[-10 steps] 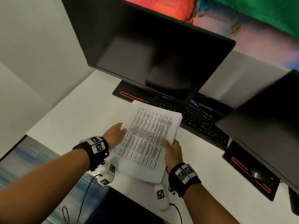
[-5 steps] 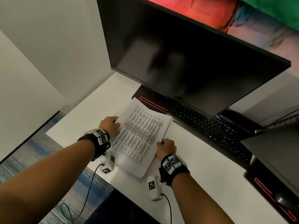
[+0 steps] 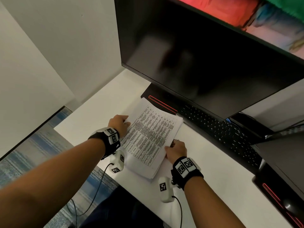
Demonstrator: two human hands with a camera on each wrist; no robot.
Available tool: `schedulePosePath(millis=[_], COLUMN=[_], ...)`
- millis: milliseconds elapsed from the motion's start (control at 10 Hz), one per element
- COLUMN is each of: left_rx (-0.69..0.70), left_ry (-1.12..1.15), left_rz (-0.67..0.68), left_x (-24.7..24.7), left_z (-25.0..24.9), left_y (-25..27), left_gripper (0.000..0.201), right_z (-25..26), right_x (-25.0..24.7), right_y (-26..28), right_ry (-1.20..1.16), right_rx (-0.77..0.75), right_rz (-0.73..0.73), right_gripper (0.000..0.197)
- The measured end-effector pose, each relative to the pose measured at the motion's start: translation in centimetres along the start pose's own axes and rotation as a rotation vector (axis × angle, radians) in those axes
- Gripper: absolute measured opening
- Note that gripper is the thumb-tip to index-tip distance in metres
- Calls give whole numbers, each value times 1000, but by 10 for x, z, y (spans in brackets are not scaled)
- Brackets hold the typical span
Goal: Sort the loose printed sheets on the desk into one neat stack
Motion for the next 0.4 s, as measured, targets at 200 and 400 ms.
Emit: schedulePosePath(millis=[200, 400], left_rx=[-26, 10], left_ry=[67, 5], left_rz=[-13, -88], left_x=[2, 1], left_z=[2, 1], left_y=[2, 3], left_gripper=[43, 42], right_z=[2, 13], right_x=[-3, -8], right_y=[-3, -3], right_ry=[40, 104], right_rx=[-9, 0], right_rz=[-43, -15], right_gripper=[8, 27])
Point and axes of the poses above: each hand's wrist, its own y-axis away from the middle knuckle, its own x-axis out of the palm, z = x × y, the point moved 2 cm from there along -y, towards the middle knuckle, and after that the axes turned 10 degrees about -x, right-handed, at the moved point
